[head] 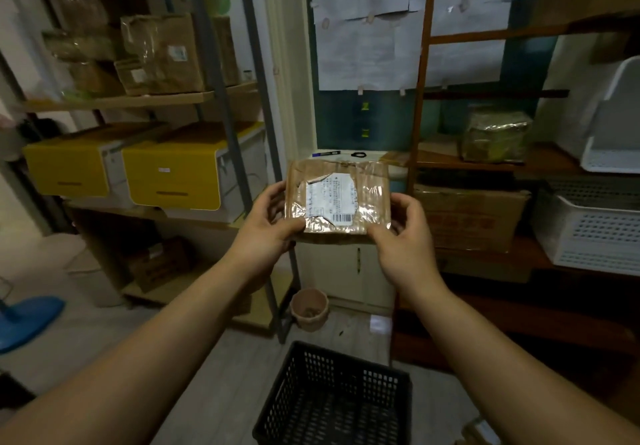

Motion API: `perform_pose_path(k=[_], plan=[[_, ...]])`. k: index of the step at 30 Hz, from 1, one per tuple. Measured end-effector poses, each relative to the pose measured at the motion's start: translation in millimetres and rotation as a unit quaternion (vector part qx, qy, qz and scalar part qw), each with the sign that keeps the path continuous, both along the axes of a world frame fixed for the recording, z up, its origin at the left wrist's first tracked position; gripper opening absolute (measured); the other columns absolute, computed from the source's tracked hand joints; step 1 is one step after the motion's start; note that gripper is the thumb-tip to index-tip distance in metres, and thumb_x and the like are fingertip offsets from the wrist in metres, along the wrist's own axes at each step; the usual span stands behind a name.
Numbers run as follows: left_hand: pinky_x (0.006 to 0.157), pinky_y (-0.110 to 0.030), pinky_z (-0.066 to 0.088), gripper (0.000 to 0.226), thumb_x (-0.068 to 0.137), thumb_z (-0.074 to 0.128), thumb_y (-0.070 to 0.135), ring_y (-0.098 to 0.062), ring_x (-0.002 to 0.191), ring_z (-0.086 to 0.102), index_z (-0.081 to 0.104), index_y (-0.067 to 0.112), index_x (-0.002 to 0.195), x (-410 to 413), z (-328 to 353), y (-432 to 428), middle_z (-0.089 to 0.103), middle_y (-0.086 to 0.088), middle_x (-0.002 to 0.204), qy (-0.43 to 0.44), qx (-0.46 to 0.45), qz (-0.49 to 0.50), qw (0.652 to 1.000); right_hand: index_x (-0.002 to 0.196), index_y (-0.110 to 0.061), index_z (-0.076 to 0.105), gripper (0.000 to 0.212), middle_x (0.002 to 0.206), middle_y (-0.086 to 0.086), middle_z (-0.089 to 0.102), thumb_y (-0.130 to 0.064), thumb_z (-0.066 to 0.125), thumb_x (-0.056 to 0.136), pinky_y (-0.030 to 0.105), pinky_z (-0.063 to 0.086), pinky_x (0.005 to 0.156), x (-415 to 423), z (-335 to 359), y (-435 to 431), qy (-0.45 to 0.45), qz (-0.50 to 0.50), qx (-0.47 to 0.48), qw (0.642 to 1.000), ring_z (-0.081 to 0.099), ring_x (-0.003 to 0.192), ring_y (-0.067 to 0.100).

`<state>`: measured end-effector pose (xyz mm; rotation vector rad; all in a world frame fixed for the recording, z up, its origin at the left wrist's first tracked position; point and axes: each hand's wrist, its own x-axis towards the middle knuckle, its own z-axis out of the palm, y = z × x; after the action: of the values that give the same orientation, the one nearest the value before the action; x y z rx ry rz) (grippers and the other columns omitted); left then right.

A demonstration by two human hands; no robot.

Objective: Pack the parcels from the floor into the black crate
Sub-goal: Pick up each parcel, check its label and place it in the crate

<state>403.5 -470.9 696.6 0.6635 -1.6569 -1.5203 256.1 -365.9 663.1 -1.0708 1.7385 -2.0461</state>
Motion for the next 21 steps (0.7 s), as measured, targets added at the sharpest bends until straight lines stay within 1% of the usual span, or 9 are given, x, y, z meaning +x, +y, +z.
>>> perform_pose_path(k=[2, 5, 8, 10, 12, 16, 18, 20, 21], plan=[[0.091, -0.040, 0.052, 0.057, 0.084, 0.060, 0.001, -0.014, 0.112, 0.057, 0.041, 0.036, 0.124, -11.7, -1.5, -26.3, 0.056, 0.014, 0.113, -0.010, 0.002, -0.005, 1.000, 0.112, -0.035, 0.045, 0.042, 0.102, -0.025, 0.052, -0.010, 0.066, 0.086, 0.012, 0.042, 0.078, -12.3, -4.1, -26.5, -0.007, -0.008, 0.002, 1.000, 0.052, 0.097, -0.006], [0.090, -0.038, 0.053, 0.059, 0.083, 0.061, 0.002, -0.013, 0.111, 0.057, 0.040, 0.035, 0.127, -27.9, -9.7, -62.9, 0.056, 0.014, 0.113, -0.021, 0.003, -0.008, 1.000, 0.111, -0.036, 0.045, 0.041, 0.101, -0.024, 0.052, -0.011, 0.067, 0.086, 0.010, 0.041, 0.074, -26.4, -11.4, -61.9, -0.006, -0.013, 0.010, 1.000, 0.053, 0.097, -0.005], [0.090, -0.039, 0.053, 0.062, 0.083, 0.062, 0.005, -0.014, 0.111, 0.058, 0.039, 0.032, 0.133, -41.4, -21.5, -95.8, 0.056, 0.010, 0.120, -0.036, 0.016, -0.020, 0.999, 0.110, -0.036, 0.043, 0.041, 0.101, -0.025, 0.051, -0.012, 0.066, 0.087, 0.009, 0.040, 0.073, -34.9, -20.5, -88.3, -0.019, -0.022, 0.025, 0.999, 0.052, 0.097, -0.005], [0.089, -0.040, 0.053, 0.060, 0.083, 0.062, 0.005, -0.014, 0.109, 0.059, 0.039, 0.036, 0.129, -50.7, -31.3, -117.3, 0.057, 0.009, 0.122, -0.045, 0.023, -0.034, 0.998, 0.113, -0.035, 0.043, 0.042, 0.102, -0.025, 0.051, -0.013, 0.066, 0.087, 0.009, 0.040, 0.074, -39.4, -27.8, -102.1, -0.028, -0.030, 0.036, 0.999, 0.051, 0.097, -0.007], [0.090, -0.040, 0.052, 0.059, 0.082, 0.064, 0.007, -0.012, 0.109, 0.058, 0.040, 0.040, 0.124, -59.0, -41.6, -136.9, 0.058, 0.013, 0.117, -0.055, 0.027, -0.055, 0.997, 0.114, -0.035, 0.042, 0.042, 0.102, -0.025, 0.050, -0.013, 0.066, 0.087, 0.011, 0.041, 0.075, -43.1, -36.4, -114.0, -0.037, -0.042, 0.050, 0.997, 0.050, 0.096, -0.008], [0.096, -0.044, 0.049, 0.058, 0.084, 0.062, 0.006, -0.009, 0.110, 0.057, 0.039, 0.039, 0.125, -72.8, -71.3, -178.4, 0.057, 0.020, 0.113, -0.079, 0.044, -0.098, 0.991, 0.118, -0.033, 0.042, 0.041, 0.099, -0.027, 0.047, -0.015, 0.064, 0.089, 0.010, 0.041, 0.074, -42.4, -59.1, -139.2, -0.041, -0.094, 0.092, 0.990, 0.049, 0.091, -0.010], [0.095, -0.044, 0.048, 0.059, 0.085, 0.061, 0.005, -0.012, 0.112, 0.056, 0.037, 0.037, 0.129, -75.5, -92.2, -199.6, 0.057, 0.016, 0.119, -0.095, 0.058, -0.125, 0.986, 0.123, -0.032, 0.043, 0.042, 0.099, -0.027, 0.047, -0.017, 0.064, 0.089, 0.012, 0.043, 0.078, -38.1, -76.2, -154.1, -0.039, -0.125, 0.125, 0.984, 0.051, 0.092, -0.005], [0.094, -0.040, 0.050, 0.066, 0.085, 0.061, 0.005, -0.015, 0.115, 0.057, 0.033, 0.033, 0.136, -74.4, -117.0, -221.0, 0.054, 0.009, 0.130, -0.118, 0.079, -0.153, 0.978, 0.129, -0.030, 0.044, 0.045, 0.107, -0.020, 0.051, -0.020, 0.064, 0.089, 0.021, 0.047, 0.083, -30.8, -100.7, -169.6, -0.060, -0.153, 0.164, 0.973, 0.053, 0.100, 0.003], [0.094, -0.038, 0.051, 0.068, 0.085, 0.061, 0.004, -0.016, 0.116, 0.057, 0.030, 0.032, 0.139, -73.5, -129.3, -230.0, 0.053, 0.008, 0.131, -0.126, 0.086, -0.166, 0.974, 0.130, -0.030, 0.043, 0.046, 0.111, -0.016, 0.052, -0.020, 0.063, 0.090, 0.021, 0.047, 0.082, -26.9, -114.9, -177.5, -0.069, -0.163, 0.181, 0.967, 0.054, 0.103, 0.006]])
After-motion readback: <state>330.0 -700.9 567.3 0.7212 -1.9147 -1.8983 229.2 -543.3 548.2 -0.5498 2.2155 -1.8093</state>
